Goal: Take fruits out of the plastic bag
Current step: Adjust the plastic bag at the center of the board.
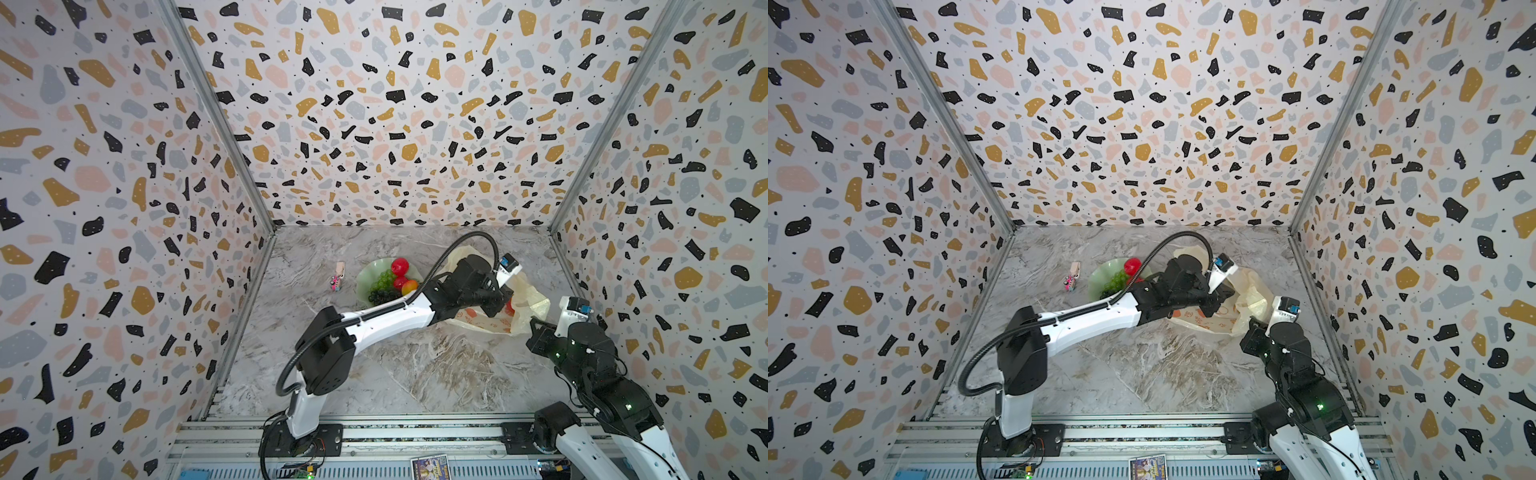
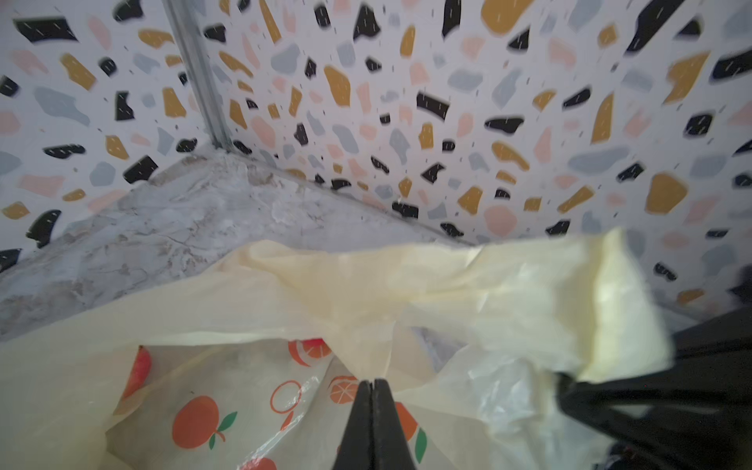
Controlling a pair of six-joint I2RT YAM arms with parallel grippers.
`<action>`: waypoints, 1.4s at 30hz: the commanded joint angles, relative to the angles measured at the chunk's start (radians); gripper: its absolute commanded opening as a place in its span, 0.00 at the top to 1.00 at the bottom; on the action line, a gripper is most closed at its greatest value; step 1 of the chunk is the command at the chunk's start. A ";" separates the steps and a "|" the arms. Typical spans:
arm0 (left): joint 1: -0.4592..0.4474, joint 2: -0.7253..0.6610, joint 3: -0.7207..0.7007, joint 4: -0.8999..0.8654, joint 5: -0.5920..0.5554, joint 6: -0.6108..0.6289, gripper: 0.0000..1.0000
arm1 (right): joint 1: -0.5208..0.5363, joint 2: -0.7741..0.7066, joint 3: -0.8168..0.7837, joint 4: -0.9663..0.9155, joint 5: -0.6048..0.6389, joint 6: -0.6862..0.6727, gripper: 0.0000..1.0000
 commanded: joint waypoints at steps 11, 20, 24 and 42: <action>0.037 0.132 -0.024 0.006 -0.040 0.532 1.00 | 0.005 0.011 0.076 -0.043 0.033 -0.017 1.00; 0.041 0.311 0.163 0.003 -0.162 0.640 0.93 | 0.004 0.016 0.094 -0.051 0.022 -0.036 1.00; 0.041 0.395 0.281 0.050 -0.268 0.560 0.50 | 0.003 0.020 0.088 -0.050 -0.007 -0.047 1.00; 0.157 0.443 0.261 0.237 -0.613 -0.224 0.16 | 0.004 0.158 0.243 0.245 -0.322 -0.507 1.00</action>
